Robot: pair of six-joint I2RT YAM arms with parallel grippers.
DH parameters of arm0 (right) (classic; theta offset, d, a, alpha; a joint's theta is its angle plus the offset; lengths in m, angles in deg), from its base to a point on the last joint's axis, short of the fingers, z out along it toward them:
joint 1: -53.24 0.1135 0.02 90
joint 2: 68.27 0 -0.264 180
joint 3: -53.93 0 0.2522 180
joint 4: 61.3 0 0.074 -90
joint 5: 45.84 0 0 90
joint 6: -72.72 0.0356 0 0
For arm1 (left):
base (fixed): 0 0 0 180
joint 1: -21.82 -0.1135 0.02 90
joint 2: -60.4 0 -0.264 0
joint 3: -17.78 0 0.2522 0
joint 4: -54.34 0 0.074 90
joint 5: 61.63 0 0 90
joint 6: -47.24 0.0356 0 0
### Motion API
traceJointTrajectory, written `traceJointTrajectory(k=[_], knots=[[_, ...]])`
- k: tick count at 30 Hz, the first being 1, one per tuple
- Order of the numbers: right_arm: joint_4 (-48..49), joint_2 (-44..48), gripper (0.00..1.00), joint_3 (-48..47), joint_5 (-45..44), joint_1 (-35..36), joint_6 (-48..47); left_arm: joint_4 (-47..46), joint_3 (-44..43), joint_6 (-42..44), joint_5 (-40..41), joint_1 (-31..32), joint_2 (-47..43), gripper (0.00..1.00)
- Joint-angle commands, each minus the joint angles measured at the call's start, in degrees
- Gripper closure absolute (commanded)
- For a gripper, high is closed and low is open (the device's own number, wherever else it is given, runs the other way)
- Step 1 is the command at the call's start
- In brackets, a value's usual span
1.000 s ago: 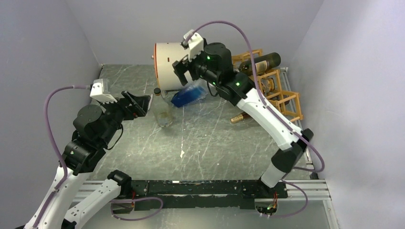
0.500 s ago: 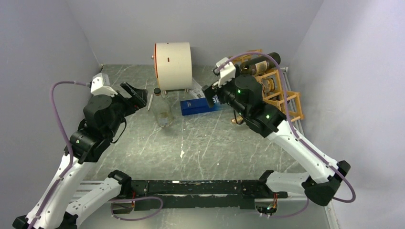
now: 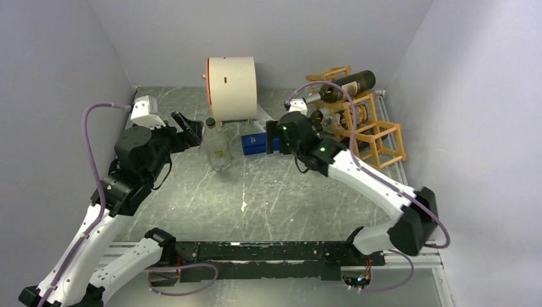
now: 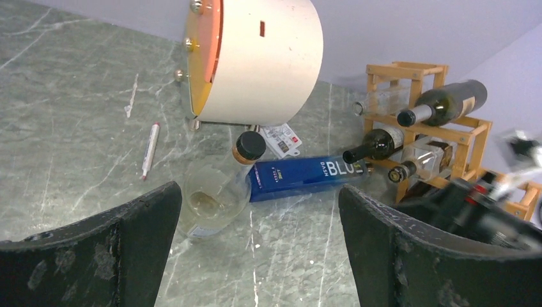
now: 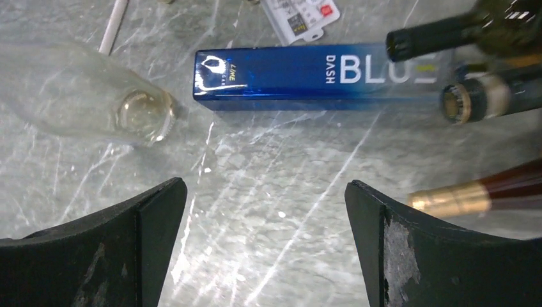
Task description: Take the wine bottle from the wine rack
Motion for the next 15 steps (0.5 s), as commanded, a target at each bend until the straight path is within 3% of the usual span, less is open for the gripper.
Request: traceJointTrajectory(k=[1, 7, 11, 15], knots=[[3.8, -8.3, 0.0, -2.9, -1.9, -2.0, 16.7, -3.8, 0.4, 4.8, -4.2, -0.4, -0.3, 0.04], [9.0, -23.0, 0.0, -10.8, 3.0, -6.3, 16.8, -4.4, 2.1, 5.9, -7.5, -0.4, -2.9, 0.04], [14.0, -30.4, 0.16, -15.6, 6.2, -8.2, 11.2, -3.9, 3.4, 6.0, -8.8, -0.4, -4.3, 0.04], [14.4, -37.6, 0.17, -21.9, 8.0, -8.7, 6.1, -3.3, 4.0, 6.0, -8.7, -0.3, -5.0, 0.04]])
